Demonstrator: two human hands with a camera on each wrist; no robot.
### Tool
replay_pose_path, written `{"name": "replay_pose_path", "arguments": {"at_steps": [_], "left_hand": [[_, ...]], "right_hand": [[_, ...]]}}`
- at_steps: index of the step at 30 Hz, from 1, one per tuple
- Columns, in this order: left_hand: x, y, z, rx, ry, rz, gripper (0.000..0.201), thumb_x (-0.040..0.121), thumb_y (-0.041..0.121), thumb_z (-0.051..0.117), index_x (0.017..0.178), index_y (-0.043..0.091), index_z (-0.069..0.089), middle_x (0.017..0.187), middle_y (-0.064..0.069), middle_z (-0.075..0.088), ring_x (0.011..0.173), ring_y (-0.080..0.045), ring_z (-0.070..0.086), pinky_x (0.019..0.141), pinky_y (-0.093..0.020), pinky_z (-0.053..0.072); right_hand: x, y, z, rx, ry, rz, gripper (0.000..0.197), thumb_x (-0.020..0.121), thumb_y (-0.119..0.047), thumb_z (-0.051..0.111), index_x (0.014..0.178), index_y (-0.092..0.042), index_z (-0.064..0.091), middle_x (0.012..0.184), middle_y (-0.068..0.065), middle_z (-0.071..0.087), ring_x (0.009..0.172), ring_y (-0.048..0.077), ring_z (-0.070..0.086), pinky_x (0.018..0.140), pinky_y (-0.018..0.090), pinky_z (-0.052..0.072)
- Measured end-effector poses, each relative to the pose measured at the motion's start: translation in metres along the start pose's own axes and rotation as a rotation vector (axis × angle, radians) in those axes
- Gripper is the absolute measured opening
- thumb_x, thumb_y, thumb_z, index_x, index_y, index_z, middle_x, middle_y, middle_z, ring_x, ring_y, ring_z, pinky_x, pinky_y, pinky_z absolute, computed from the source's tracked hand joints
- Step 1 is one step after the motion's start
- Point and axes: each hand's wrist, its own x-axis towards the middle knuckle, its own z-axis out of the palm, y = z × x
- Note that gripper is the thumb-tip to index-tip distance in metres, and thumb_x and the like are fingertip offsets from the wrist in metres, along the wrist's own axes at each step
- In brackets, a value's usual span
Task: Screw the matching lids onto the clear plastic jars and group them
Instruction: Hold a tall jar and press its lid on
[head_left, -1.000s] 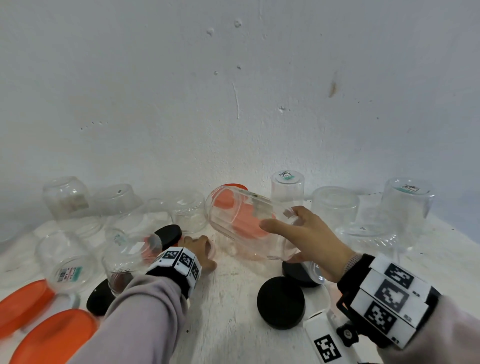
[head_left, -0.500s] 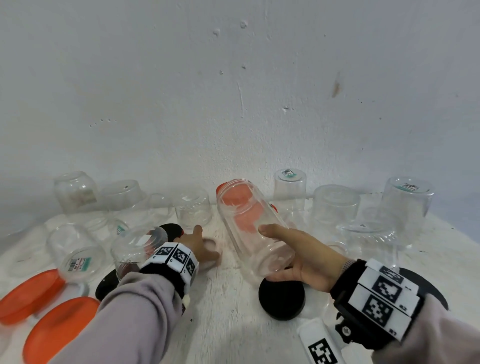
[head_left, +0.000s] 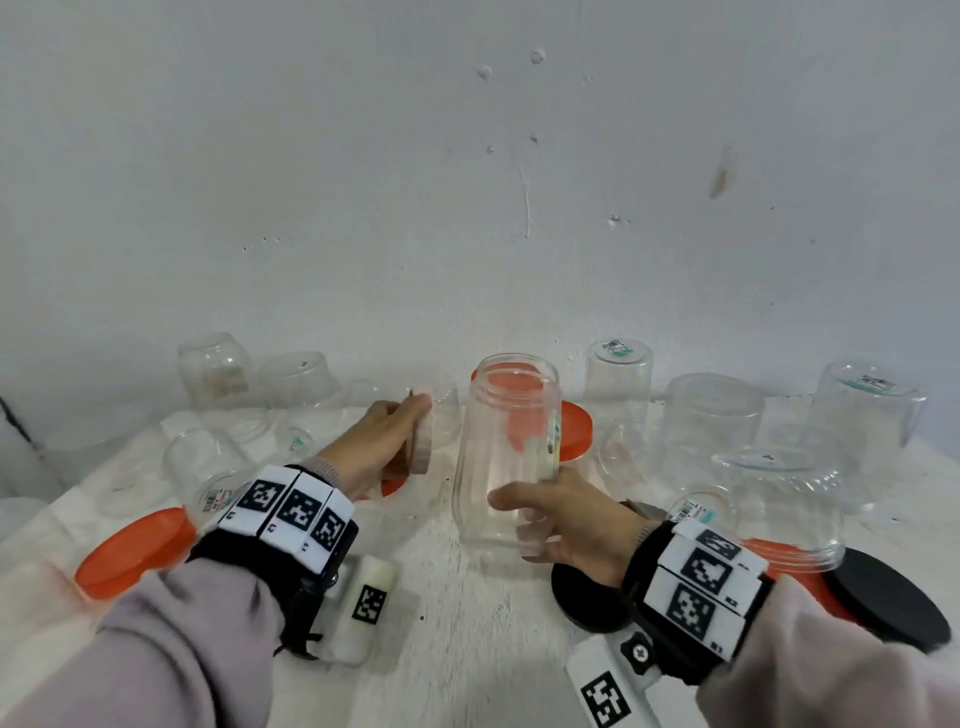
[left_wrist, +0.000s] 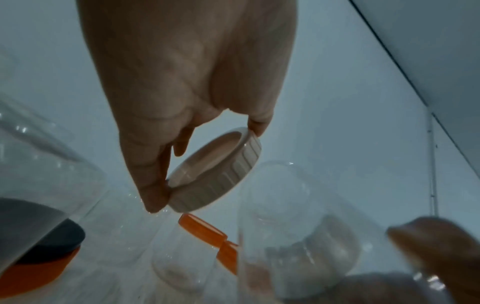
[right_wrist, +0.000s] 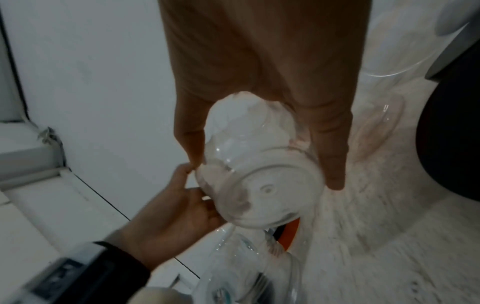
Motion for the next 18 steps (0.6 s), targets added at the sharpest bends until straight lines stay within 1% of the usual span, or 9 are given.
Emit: {"name": "replay_pose_path", "arguments": {"at_steps": [1, 2, 3, 5, 7, 9, 12, 15, 18], "left_hand": [[-0.004, 0.004, -0.003, -0.029, 0.009, 0.039, 0.082, 0.072, 0.069, 0.045, 0.108, -0.004, 0.050, 0.069, -0.005, 0.061, 0.067, -0.020, 0.057, 0.066, -0.033, 0.046], [-0.008, 0.006, -0.007, -0.057, 0.029, 0.072, 0.086, 0.076, 0.066, 0.047, 0.115, -0.010, 0.047, 0.064, -0.003, 0.059, 0.063, -0.019, 0.055, 0.067, -0.034, 0.046], [-0.011, 0.008, -0.009, -0.073, 0.068, 0.103, 0.085, 0.081, 0.062, 0.050, 0.126, -0.010, 0.041, 0.064, 0.000, 0.058, 0.063, -0.017, 0.055, 0.070, -0.034, 0.047], [-0.018, 0.012, -0.013, -0.052, 0.179, 0.159, 0.080, 0.086, 0.057, 0.054, 0.140, 0.003, 0.032, 0.079, 0.003, 0.063, 0.074, -0.014, 0.060, 0.080, -0.034, 0.050], [-0.027, 0.016, -0.015, -0.020, 0.244, 0.187, 0.083, 0.083, 0.061, 0.055, 0.144, 0.013, 0.028, 0.104, 0.000, 0.065, 0.096, -0.017, 0.062, 0.095, -0.038, 0.049], [-0.034, 0.019, -0.016, 0.005, 0.261, 0.199, 0.090, 0.076, 0.068, 0.055, 0.145, 0.018, 0.027, 0.122, -0.002, 0.059, 0.110, -0.020, 0.059, 0.100, -0.039, 0.046], [-0.043, 0.022, -0.016, 0.036, 0.243, 0.212, 0.105, 0.060, 0.077, 0.052, 0.146, 0.022, 0.027, 0.127, 0.003, 0.053, 0.113, -0.017, 0.055, 0.095, -0.033, 0.044], [-0.048, 0.025, -0.014, 0.087, 0.216, 0.235, 0.107, 0.055, 0.077, 0.056, 0.144, 0.024, 0.029, 0.129, 0.004, 0.050, 0.114, -0.016, 0.054, 0.099, -0.038, 0.046], [-0.051, 0.027, -0.011, 0.152, 0.189, 0.248, 0.098, 0.061, 0.070, 0.063, 0.142, 0.024, 0.032, 0.131, 0.004, 0.049, 0.112, -0.015, 0.053, 0.097, -0.036, 0.048]], "right_hand": [[0.005, 0.002, 0.002, -0.042, 0.017, -0.020, 0.067, 0.061, -0.021, 0.087, 0.117, -0.018, 0.052, 0.102, 0.000, 0.059, 0.088, 0.019, 0.054, 0.080, 0.037, 0.049], [0.010, 0.003, 0.005, -0.101, 0.049, -0.050, 0.079, 0.057, -0.020, 0.088, 0.125, -0.020, 0.048, 0.114, 0.001, 0.060, 0.099, 0.021, 0.055, 0.086, 0.039, 0.049], [0.015, 0.005, 0.008, -0.179, 0.090, -0.083, 0.090, 0.054, -0.020, 0.090, 0.131, -0.019, 0.043, 0.123, 0.003, 0.058, 0.109, 0.023, 0.055, 0.093, 0.041, 0.048], [0.022, 0.007, 0.012, -0.339, 0.143, -0.135, 0.099, 0.054, -0.019, 0.092, 0.134, -0.014, 0.035, 0.127, 0.004, 0.052, 0.118, 0.023, 0.051, 0.098, 0.039, 0.046], [0.027, 0.010, 0.016, -0.463, 0.159, -0.150, 0.097, 0.055, -0.019, 0.092, 0.131, -0.014, 0.031, 0.120, 0.000, 0.048, 0.114, 0.019, 0.049, 0.092, 0.033, 0.047], [0.031, 0.014, 0.019, -0.579, 0.160, -0.156, 0.094, 0.056, -0.021, 0.092, 0.126, -0.014, 0.029, 0.116, 0.000, 0.046, 0.111, 0.019, 0.049, 0.091, 0.033, 0.048], [0.037, 0.019, 0.022, -0.659, 0.158, -0.188, 0.093, 0.056, -0.020, 0.091, 0.122, -0.013, 0.027, 0.116, 0.003, 0.047, 0.108, 0.020, 0.050, 0.091, 0.031, 0.046], [0.041, 0.024, 0.021, -0.657, 0.155, -0.222, 0.092, 0.055, -0.018, 0.092, 0.119, -0.016, 0.026, 0.113, 0.002, 0.050, 0.104, 0.018, 0.050, 0.085, 0.026, 0.042], [0.043, 0.029, 0.017, -0.599, 0.143, -0.245, 0.105, 0.052, -0.016, 0.093, 0.130, -0.017, 0.023, 0.123, 0.002, 0.050, 0.113, 0.019, 0.050, 0.096, 0.031, 0.043]]}}
